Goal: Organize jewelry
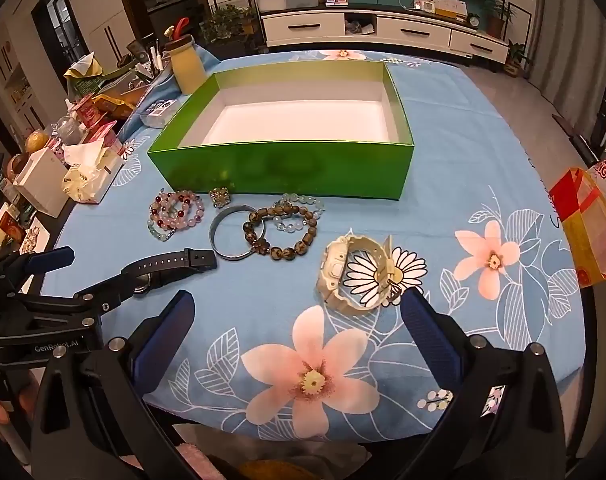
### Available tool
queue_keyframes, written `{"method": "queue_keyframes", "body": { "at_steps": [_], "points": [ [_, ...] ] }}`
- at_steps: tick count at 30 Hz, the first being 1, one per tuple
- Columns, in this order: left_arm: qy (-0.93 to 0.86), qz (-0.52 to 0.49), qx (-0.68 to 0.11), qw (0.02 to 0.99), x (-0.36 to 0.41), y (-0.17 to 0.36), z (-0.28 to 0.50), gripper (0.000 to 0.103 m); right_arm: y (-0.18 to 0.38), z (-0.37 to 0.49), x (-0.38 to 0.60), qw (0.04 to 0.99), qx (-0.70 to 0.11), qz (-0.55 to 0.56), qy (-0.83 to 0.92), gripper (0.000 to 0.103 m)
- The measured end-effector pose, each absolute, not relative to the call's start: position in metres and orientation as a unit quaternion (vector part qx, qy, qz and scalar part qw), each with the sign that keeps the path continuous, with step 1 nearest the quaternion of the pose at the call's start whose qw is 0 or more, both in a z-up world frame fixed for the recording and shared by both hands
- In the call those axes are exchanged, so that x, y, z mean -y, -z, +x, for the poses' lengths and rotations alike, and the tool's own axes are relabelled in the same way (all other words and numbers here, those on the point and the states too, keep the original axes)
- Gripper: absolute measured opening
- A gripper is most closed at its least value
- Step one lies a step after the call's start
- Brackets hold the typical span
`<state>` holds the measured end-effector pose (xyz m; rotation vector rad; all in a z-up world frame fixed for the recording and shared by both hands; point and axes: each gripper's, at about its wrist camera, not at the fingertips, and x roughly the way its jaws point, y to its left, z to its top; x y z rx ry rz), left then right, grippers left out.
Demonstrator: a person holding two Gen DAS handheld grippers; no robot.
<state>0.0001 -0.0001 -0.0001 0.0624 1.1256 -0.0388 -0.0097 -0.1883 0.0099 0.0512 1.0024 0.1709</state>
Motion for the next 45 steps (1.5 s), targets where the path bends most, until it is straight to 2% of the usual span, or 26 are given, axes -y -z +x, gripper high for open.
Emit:
{"method": "queue_keyframes", "body": {
  "at_steps": [45],
  "points": [
    [0.014, 0.04, -0.517, 0.855, -0.002, -0.009, -0.004, 0.101, -0.011, -0.012, 0.184, 0.875, -0.473, 0.034, -0.095, 0.102]
  ]
}}
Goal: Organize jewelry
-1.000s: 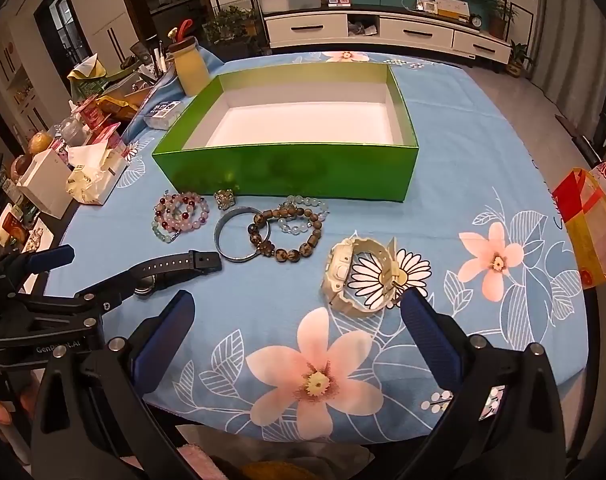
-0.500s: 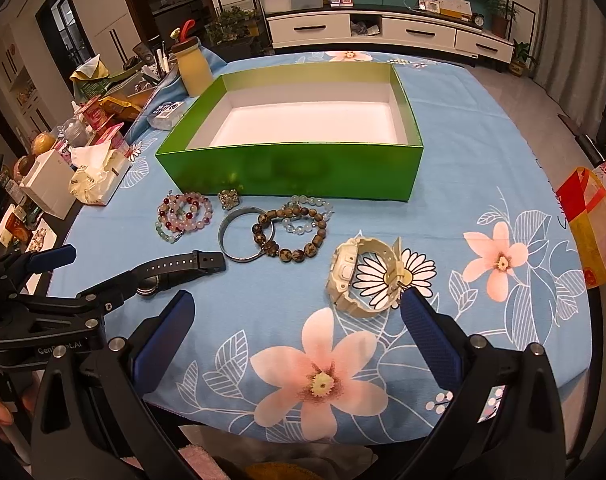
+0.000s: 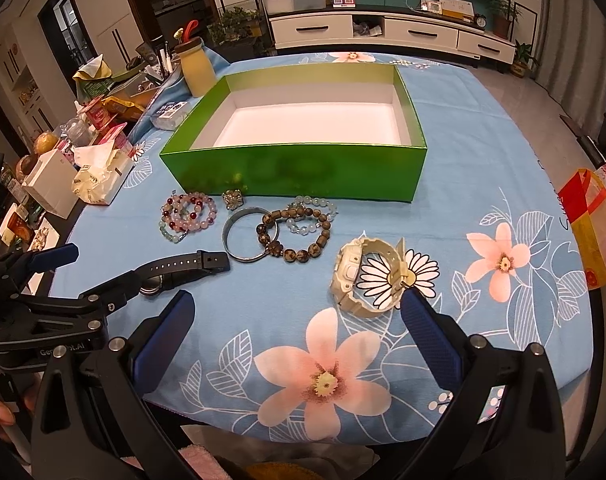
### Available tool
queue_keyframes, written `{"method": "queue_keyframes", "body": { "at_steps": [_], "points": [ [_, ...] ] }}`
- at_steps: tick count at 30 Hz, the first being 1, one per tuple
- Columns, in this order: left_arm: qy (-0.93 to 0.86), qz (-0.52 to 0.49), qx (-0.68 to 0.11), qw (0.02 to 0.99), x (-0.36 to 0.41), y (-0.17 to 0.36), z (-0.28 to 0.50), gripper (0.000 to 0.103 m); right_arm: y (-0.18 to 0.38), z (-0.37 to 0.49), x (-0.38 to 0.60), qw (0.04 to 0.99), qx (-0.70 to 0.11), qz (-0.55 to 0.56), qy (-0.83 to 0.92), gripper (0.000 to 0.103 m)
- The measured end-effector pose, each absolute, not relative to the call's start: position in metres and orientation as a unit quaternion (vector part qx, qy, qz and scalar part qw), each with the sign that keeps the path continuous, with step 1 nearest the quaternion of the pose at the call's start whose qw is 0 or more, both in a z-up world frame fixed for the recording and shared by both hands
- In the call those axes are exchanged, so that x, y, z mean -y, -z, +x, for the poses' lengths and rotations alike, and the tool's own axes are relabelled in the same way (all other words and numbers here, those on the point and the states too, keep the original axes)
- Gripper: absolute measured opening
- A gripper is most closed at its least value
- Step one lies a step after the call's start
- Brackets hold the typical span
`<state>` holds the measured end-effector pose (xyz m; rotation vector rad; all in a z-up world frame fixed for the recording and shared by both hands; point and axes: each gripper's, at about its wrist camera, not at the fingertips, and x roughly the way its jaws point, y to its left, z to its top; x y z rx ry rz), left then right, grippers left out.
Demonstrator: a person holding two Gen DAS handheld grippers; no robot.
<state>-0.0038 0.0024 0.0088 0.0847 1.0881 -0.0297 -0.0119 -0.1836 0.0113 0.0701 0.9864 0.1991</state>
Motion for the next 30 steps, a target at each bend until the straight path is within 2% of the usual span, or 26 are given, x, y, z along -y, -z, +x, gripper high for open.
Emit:
{"method": "queue_keyframes", "body": {
  "at_steps": [30],
  "points": [
    [0.014, 0.041, -0.516, 0.855, -0.0018, -0.0097, -0.0053, 0.101, -0.0127, -0.0135, 0.1814, 0.876, -0.471, 0.033, -0.097, 0.102]
  ]
}}
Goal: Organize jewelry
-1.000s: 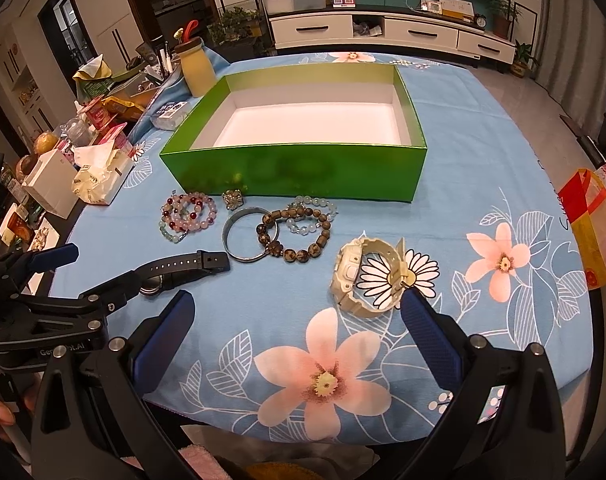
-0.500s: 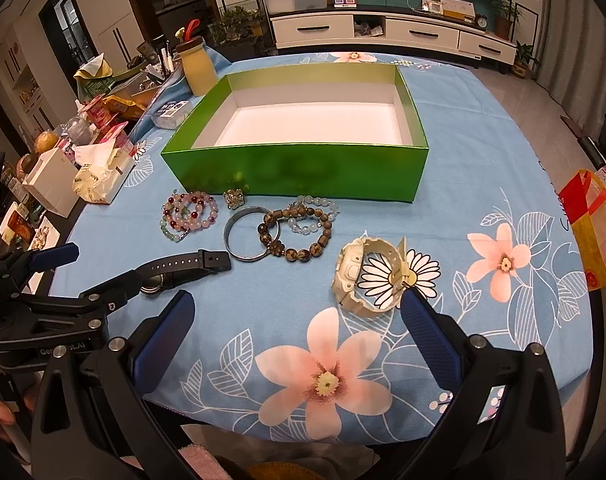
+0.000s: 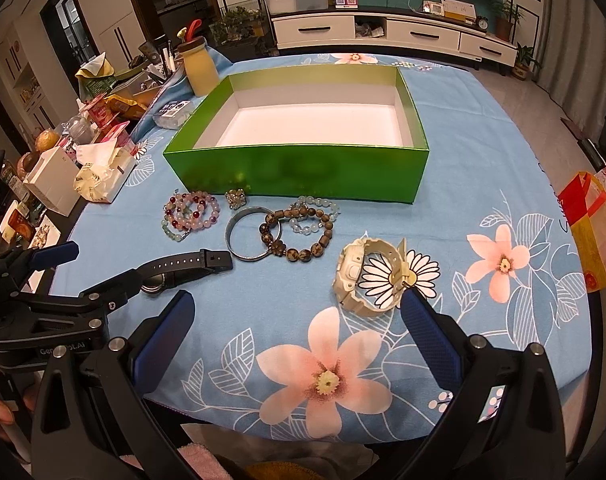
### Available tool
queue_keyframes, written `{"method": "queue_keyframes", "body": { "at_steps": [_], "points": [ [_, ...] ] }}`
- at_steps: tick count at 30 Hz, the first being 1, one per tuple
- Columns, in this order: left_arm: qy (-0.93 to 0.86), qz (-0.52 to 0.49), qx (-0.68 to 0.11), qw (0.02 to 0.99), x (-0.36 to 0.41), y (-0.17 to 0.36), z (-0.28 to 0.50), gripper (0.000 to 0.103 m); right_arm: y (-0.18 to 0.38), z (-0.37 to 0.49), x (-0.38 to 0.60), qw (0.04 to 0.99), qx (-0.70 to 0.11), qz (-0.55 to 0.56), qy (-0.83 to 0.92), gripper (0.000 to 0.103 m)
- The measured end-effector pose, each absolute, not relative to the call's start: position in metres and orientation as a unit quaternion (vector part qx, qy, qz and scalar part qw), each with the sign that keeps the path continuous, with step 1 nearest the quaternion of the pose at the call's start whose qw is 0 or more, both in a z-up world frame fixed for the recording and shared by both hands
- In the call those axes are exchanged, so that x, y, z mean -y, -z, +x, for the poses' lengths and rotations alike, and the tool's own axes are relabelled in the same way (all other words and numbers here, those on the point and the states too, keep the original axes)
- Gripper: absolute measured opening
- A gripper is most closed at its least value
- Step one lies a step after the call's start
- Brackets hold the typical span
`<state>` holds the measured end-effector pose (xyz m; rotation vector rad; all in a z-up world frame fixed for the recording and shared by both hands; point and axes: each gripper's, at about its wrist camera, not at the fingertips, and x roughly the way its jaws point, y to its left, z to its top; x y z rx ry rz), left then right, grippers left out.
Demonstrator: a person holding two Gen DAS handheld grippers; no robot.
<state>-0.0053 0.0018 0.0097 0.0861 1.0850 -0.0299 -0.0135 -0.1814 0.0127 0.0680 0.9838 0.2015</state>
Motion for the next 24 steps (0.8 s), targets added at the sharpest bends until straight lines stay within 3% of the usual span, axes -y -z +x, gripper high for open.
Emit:
{"method": "queue_keyframes", "body": {
  "at_steps": [24],
  "points": [
    [0.03, 0.005, -0.51, 0.86, -0.014, -0.01, -0.009, 0.101, -0.011, -0.013, 0.193, 0.877, -0.467, 0.052, -0.104, 0.102]
  ]
}}
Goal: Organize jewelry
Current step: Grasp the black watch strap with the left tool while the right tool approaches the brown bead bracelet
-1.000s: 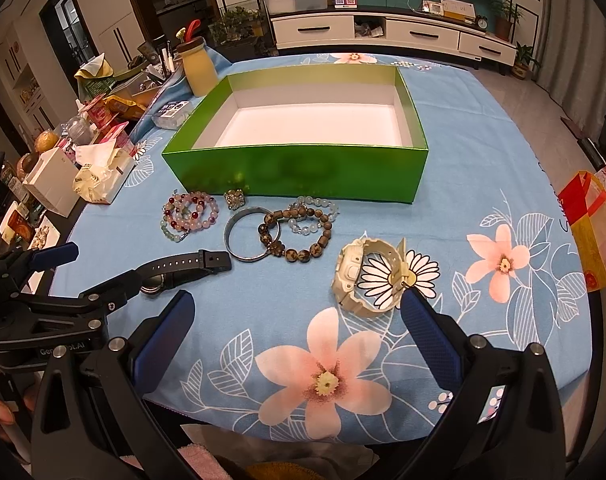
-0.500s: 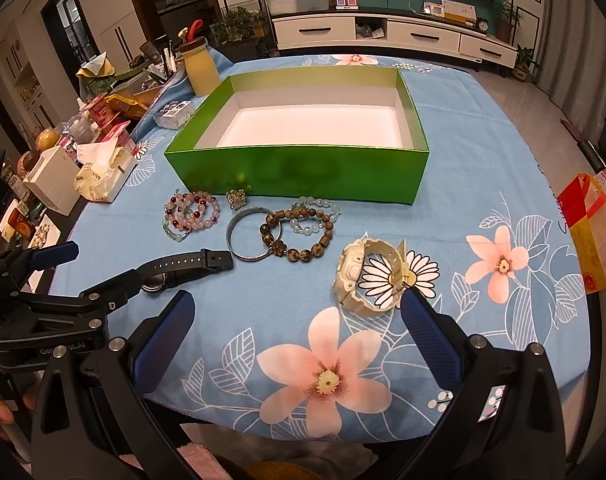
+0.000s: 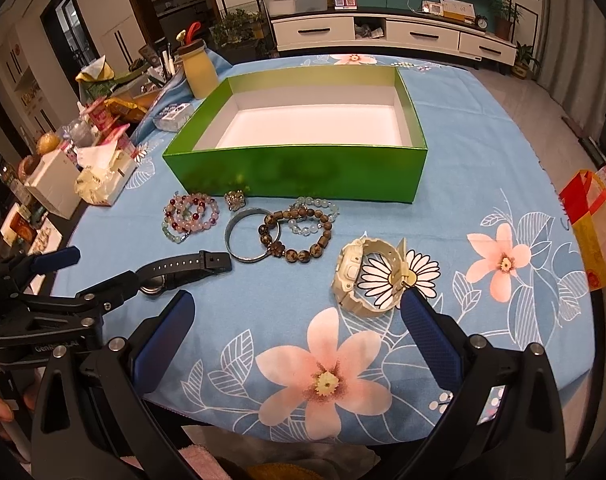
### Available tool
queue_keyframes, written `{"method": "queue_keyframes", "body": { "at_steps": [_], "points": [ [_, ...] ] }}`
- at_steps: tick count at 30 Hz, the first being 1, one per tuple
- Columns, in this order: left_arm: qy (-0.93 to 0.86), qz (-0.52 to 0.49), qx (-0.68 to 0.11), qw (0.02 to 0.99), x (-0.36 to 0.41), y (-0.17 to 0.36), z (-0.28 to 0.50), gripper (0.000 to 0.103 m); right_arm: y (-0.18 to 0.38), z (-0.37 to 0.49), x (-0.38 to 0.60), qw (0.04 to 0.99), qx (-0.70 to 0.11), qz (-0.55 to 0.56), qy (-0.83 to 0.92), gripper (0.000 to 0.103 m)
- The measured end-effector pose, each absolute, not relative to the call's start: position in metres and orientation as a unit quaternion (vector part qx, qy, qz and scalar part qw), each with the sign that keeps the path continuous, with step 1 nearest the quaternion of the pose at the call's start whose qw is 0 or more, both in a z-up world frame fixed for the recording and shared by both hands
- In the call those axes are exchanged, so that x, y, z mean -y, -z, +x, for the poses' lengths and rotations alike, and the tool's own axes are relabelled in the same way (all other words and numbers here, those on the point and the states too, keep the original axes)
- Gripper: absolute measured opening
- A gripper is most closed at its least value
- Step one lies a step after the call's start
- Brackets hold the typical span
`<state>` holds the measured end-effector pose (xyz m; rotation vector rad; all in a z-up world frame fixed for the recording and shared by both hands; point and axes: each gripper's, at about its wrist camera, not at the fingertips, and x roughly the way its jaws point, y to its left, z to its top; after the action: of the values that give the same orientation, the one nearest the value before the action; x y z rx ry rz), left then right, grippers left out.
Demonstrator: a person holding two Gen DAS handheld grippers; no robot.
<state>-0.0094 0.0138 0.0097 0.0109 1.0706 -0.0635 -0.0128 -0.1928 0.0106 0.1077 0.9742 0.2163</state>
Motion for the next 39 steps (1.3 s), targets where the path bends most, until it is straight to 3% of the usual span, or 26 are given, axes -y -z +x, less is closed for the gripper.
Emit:
{"method": "queue_keyframes", "body": {
  "at_steps": [16, 32, 37, 39],
  "points": [
    [0.029, -0.084, -0.49, 0.867, -0.084, 0.019, -0.015, 0.101, 0.014, -0.007, 0.246, 0.874, -0.465, 0.097, -0.1, 0.102],
    [0.129, 0.069, -0.467, 0.872, -0.01, 0.031, 0.008, 0.101, 0.023, 0.011, 0.241, 0.868, -0.461, 0.13, -0.131, 0.102],
    [0.137, 0.095, -0.484, 0.859, -0.005, 0.044, 0.021, 0.088, 0.023, 0.015, 0.239, 0.868, -0.46, 0.131, -0.133, 0.102],
    [0.143, 0.102, -0.488, 0.855, -0.004, 0.046, 0.022, 0.076, 0.023, 0.019, 0.239, 0.868, -0.461, 0.13, -0.132, 0.102]
  ]
}}
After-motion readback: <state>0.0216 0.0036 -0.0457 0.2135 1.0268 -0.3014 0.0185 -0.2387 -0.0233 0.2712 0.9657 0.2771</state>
